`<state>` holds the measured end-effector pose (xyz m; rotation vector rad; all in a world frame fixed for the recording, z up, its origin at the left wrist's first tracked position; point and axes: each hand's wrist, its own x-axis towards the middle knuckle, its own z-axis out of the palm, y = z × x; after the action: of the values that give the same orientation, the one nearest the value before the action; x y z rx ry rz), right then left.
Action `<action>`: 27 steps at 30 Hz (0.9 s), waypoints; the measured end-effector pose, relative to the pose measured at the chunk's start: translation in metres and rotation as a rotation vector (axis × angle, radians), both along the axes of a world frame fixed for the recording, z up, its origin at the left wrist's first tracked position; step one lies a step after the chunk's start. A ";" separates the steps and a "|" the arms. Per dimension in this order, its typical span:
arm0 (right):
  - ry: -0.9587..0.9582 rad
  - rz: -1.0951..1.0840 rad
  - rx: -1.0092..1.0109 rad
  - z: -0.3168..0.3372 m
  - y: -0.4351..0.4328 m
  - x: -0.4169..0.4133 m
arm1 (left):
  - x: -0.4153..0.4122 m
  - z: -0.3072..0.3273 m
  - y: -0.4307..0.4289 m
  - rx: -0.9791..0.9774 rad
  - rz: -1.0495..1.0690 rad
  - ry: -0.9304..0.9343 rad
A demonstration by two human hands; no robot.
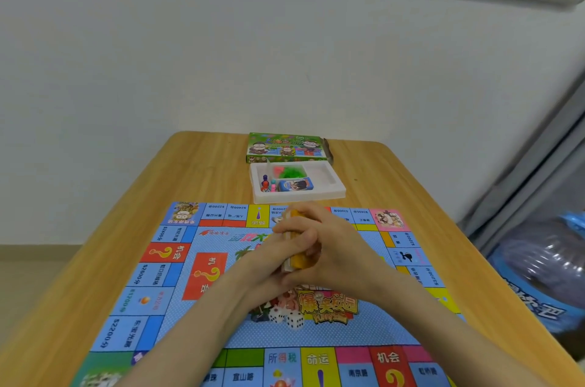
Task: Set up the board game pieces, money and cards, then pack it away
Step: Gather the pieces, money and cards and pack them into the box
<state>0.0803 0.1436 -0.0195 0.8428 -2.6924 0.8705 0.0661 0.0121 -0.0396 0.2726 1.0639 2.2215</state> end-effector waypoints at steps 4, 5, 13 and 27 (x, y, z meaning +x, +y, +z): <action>0.032 0.047 -0.001 -0.005 0.000 0.000 | 0.000 -0.001 -0.002 -0.060 -0.030 0.105; 0.066 0.043 -0.006 -0.006 0.001 0.000 | 0.000 -0.002 -0.002 -0.072 -0.034 0.126; 0.058 0.010 -0.066 -0.009 0.002 0.006 | 0.002 0.003 -0.007 -0.015 -0.071 -0.103; -0.072 0.071 0.173 0.012 0.007 -0.007 | -0.002 -0.004 -0.001 -0.056 -0.065 0.020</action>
<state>0.0735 0.1510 -0.0075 0.9659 -2.8492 0.7015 0.0645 0.0112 -0.0435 0.3015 1.1105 2.1325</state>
